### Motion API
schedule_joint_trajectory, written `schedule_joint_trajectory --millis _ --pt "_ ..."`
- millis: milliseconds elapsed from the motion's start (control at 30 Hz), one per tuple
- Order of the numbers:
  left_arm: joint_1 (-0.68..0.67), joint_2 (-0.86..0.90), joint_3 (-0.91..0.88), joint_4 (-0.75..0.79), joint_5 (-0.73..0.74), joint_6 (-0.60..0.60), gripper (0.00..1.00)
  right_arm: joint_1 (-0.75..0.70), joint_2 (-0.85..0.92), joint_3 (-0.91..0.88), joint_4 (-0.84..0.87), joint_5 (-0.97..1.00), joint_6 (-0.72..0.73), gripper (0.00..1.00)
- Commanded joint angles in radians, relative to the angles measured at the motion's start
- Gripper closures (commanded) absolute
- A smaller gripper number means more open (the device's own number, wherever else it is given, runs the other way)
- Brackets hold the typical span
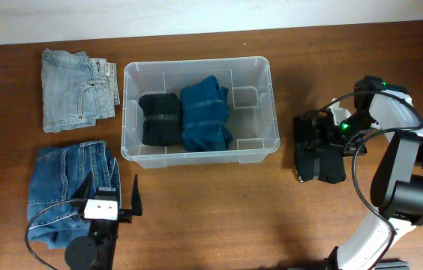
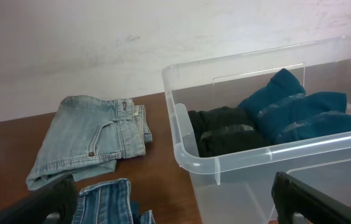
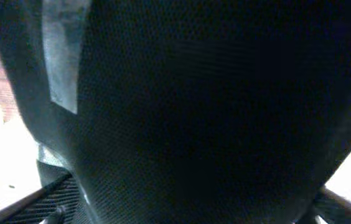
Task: Pack container
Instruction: 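Lift the black cloth with the right gripper toward the box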
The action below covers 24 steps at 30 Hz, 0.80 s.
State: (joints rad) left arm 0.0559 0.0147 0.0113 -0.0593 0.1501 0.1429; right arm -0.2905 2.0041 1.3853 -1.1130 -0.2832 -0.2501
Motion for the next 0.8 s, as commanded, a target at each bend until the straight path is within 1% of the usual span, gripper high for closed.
schedule_joint_trajectory --millis 0,33,67,167,233,267,300,433,500,600,667,767 --pt "0.006 -0.009 -0.002 -0.005 0.0 0.02 0.01 -0.006 0.014 -0.008 0.003 -0.085 -0.008 0.27" --pt "0.006 -0.009 -0.002 -0.005 0.0 0.02 0.01 -0.006 0.014 -0.008 0.006 -0.109 -0.008 0.36" --pt "0.006 -0.009 -0.002 -0.005 0.0 0.02 0.01 -0.006 0.014 -0.008 0.008 -0.128 -0.008 0.41" --pt "0.006 -0.009 -0.002 -0.005 0.0 0.02 0.01 -0.006 0.014 -0.008 0.015 -0.182 -0.008 0.48" --pt "0.006 -0.009 -0.002 -0.005 0.0 0.02 0.01 -0.007 0.014 -0.007 0.015 -0.205 -0.008 0.55" --pt "0.006 -0.009 -0.002 -0.005 0.0 0.02 0.01 -0.009 0.013 -0.007 0.014 -0.217 -0.008 0.61" --pt "0.006 -0.009 -0.002 -0.005 0.0 0.02 0.01 -0.012 0.013 -0.006 0.013 -0.233 -0.008 0.65" --pt "0.006 -0.009 -0.002 -0.005 0.0 0.02 0.0 -0.041 0.013 0.001 0.003 -0.307 -0.007 0.67" --pt "0.006 -0.009 -0.002 -0.005 0.0 0.02 0.01 -0.065 0.012 0.024 -0.024 -0.341 -0.004 0.72" --pt "0.006 -0.009 -0.002 -0.005 0.0 0.02 0.01 -0.108 0.011 0.096 -0.109 -0.398 -0.005 0.84" --pt "0.006 -0.009 -0.002 -0.005 0.0 0.02 0.01 -0.135 0.011 0.161 -0.177 -0.424 -0.005 0.86" --pt "0.006 -0.009 -0.002 -0.005 0.0 0.02 0.01 -0.164 0.011 0.29 -0.293 -0.447 -0.008 0.87"
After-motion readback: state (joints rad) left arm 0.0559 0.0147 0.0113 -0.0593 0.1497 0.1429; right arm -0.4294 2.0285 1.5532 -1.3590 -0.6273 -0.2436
